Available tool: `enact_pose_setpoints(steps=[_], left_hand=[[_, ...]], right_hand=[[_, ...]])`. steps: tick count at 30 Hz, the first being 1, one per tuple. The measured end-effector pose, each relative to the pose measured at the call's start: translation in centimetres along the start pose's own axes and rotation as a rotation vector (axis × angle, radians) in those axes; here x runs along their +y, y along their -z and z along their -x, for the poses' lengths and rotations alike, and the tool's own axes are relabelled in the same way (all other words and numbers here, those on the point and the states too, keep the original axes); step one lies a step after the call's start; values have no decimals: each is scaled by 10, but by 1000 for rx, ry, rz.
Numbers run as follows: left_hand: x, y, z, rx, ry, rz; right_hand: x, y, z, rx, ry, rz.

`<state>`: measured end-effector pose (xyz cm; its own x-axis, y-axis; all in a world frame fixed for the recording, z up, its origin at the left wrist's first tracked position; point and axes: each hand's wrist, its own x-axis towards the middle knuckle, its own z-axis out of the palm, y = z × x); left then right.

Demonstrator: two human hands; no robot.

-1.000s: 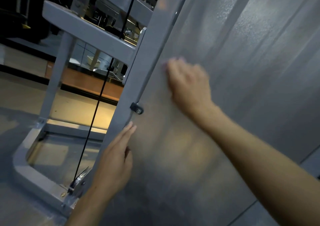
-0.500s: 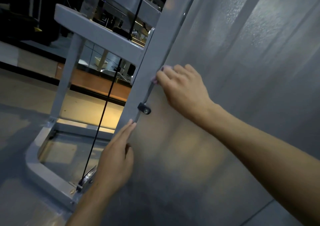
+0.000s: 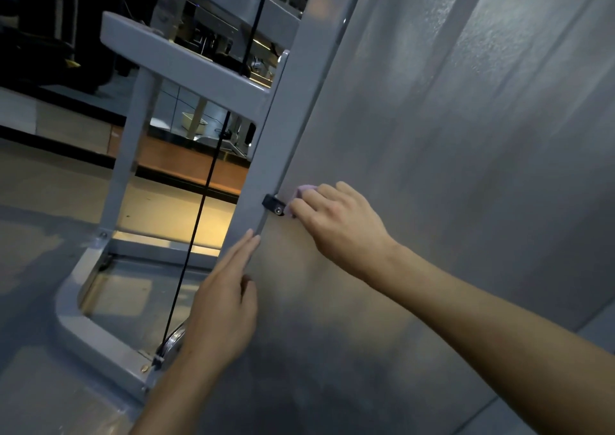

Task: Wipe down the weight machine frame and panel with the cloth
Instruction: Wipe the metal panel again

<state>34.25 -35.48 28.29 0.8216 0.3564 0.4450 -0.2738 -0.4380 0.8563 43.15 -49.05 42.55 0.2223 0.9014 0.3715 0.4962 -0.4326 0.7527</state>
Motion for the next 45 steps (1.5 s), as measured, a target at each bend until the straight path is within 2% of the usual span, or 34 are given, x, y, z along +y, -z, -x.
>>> enact_pose_setpoints(steps=[7, 13, 19, 30, 39, 41, 45], left_hand=[[1, 6, -1, 9, -10, -25], [0, 13, 1, 10, -7, -36], [-2, 15, -3, 36, 19, -33], [-2, 17, -3, 40, 53, -42], [-1, 28, -1, 34, 57, -26], [0, 31, -1, 38, 56, -23], [1, 32, -3, 39, 51, -23]], right_hand=[[-19, -11, -43, -5, -115, -142], [-12, -15, -2, -63, -76, -166], [-16, -7, -35, -27, -163, -318], [-42, 36, -75, -427, -180, -184], [-12, 52, -59, -557, -427, -266], [-2, 57, -59, -548, -463, -313], [-11, 49, -69, -402, -471, -464]])
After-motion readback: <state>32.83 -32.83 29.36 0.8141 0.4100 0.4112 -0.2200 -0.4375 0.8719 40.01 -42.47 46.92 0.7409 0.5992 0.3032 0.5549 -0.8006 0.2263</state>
